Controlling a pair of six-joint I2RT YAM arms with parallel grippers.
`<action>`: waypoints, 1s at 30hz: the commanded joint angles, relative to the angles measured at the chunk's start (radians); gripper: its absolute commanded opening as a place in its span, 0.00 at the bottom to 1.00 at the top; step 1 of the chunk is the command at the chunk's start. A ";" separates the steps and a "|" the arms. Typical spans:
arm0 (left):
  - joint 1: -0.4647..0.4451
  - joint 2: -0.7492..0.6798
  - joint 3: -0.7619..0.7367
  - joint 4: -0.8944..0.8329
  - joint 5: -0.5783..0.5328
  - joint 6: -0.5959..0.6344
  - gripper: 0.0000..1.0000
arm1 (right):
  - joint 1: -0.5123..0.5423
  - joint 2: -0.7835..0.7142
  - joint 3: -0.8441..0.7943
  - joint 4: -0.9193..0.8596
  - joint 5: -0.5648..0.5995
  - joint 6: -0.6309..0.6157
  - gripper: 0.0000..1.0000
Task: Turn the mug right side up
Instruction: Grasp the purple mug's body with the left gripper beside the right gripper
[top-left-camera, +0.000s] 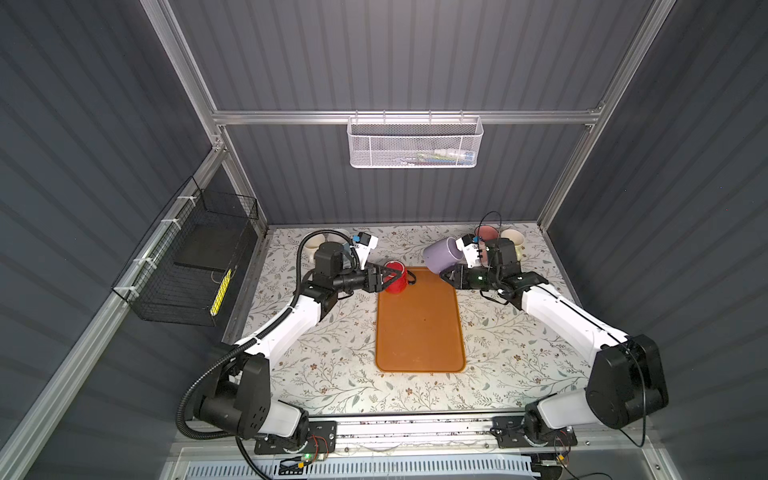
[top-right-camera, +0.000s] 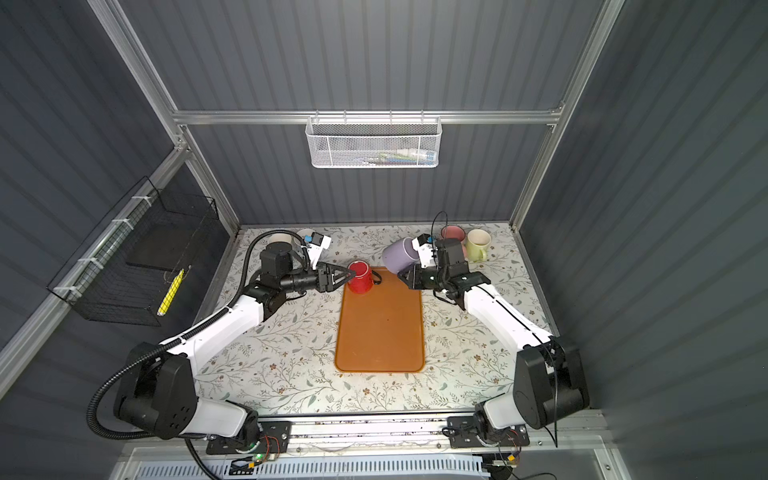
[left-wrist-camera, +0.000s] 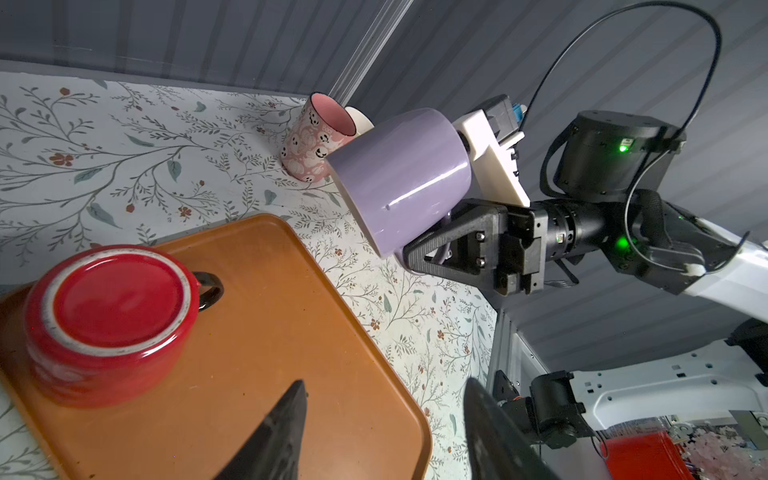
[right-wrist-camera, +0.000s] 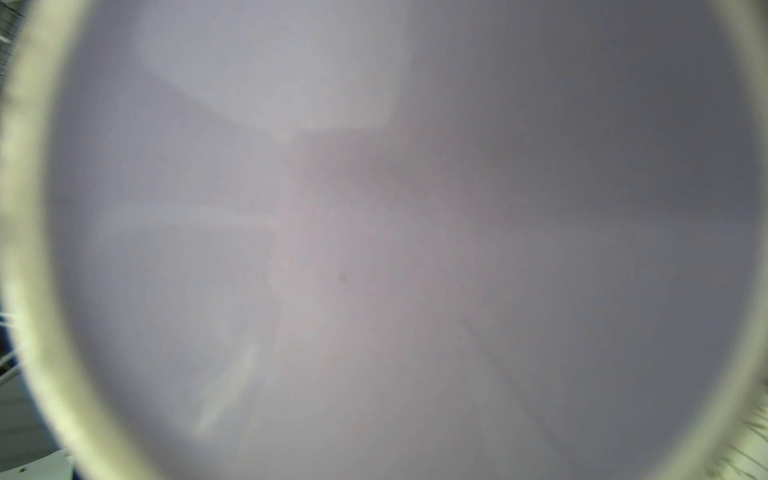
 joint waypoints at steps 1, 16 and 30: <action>-0.007 0.013 0.018 0.084 0.042 -0.041 0.60 | -0.005 -0.043 0.009 0.121 -0.086 0.008 0.00; -0.047 0.114 0.014 0.449 0.077 -0.245 0.61 | -0.006 -0.057 -0.028 0.251 -0.220 0.079 0.00; -0.136 0.243 0.113 0.587 0.069 -0.313 0.61 | -0.004 -0.082 -0.062 0.289 -0.287 0.082 0.00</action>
